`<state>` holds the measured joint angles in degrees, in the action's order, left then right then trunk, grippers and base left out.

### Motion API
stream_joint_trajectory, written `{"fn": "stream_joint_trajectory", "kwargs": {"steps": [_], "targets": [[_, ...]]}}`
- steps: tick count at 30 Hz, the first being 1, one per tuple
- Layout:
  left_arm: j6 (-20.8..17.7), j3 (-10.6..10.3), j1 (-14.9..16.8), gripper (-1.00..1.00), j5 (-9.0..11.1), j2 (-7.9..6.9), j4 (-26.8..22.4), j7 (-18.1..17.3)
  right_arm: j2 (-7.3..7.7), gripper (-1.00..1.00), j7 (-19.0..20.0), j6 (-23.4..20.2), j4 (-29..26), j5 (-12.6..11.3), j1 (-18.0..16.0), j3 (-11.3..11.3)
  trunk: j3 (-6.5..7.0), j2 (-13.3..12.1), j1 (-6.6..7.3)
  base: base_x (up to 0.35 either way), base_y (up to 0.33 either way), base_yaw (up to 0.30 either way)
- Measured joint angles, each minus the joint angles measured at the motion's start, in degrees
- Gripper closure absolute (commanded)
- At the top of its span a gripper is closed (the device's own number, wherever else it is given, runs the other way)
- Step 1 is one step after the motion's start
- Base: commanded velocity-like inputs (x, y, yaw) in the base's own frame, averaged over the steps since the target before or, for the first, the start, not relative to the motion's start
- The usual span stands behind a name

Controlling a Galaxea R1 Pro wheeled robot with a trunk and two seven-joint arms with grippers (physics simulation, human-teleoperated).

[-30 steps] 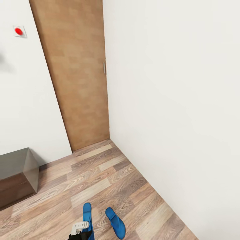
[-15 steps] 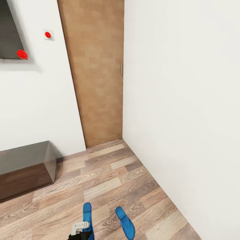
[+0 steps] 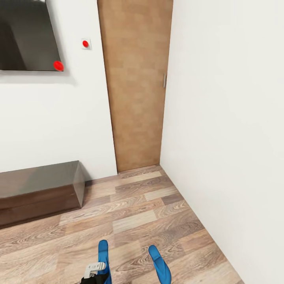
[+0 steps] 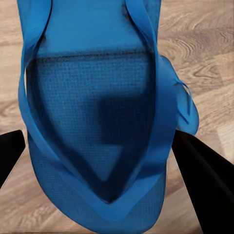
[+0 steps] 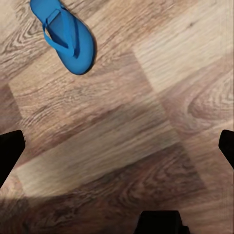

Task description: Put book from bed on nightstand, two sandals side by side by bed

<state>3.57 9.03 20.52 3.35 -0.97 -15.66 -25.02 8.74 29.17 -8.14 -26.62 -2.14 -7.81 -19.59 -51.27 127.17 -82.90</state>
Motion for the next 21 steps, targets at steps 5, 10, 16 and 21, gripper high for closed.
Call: {"fn": "stream_joint_trajectory", "kwargs": {"steps": [5,10,16,21], "targets": [[0.0,0.0,0.0,1.00,0.0,0.00,0.0,0.0,0.00,-1.00,0.0,0.0,0.0,0.0,0.0,0.0,0.00,0.0,0.00,0.000,0.000,0.285],[0.0,0.0,0.0,1.00,0.0,0.00,0.0,0.0,0.00,-1.00,0.0,0.0,0.0,0.0,0.0,0.0,0.00,0.0,0.00,0.000,0.000,0.285],[0.0,0.0,0.0,1.00,0.0,0.00,0.0,0.0,0.00,-1.00,0.0,0.0,0.0,0.0,0.0,0.0,0.00,0.0,0.00,0.000,0.000,0.285],[0.0,0.0,0.0,1.00,0.0,0.00,0.0,0.0,0.00,-1.00,0.0,0.0,0.0,0.0,0.0,0.0,0.00,0.0,0.00,0.000,0.000,0.285]]}}
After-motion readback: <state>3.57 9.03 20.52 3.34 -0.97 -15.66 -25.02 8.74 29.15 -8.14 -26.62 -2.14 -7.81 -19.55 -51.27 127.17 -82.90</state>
